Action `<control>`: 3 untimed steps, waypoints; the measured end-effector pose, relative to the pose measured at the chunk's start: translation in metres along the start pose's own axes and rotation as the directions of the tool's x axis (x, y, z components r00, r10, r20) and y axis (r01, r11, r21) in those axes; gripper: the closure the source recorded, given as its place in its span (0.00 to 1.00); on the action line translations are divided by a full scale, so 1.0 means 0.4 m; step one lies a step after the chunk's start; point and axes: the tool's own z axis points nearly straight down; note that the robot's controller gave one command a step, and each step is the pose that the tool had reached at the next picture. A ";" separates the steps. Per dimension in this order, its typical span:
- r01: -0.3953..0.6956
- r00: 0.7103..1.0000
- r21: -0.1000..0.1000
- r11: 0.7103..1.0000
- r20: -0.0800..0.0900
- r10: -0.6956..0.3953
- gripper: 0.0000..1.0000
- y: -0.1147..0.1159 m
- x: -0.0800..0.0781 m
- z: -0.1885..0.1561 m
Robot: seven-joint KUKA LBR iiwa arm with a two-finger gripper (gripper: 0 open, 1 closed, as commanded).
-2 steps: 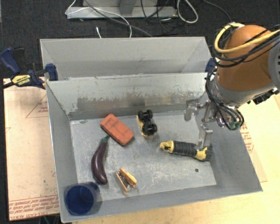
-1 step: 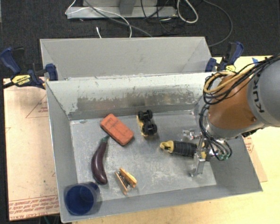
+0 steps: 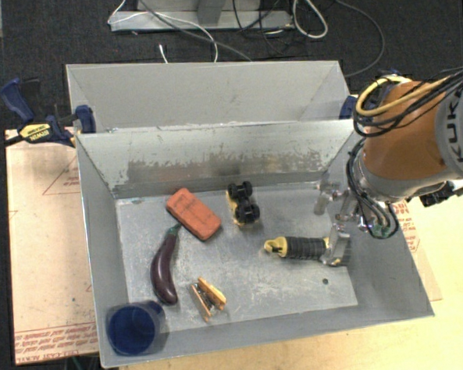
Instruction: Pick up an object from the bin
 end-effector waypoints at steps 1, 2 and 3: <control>0.142 0.989 -0.003 0.990 -0.035 -0.142 0.00 -0.012 0.031 0.200; -0.091 0.996 -0.002 0.996 0.001 0.091 0.00 0.018 0.039 0.218; 0.139 0.990 -0.005 0.990 -0.030 -0.139 1.00 -0.008 0.029 0.197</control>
Offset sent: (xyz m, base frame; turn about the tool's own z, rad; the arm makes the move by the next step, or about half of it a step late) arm -0.0130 0.0090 -0.0872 0.0936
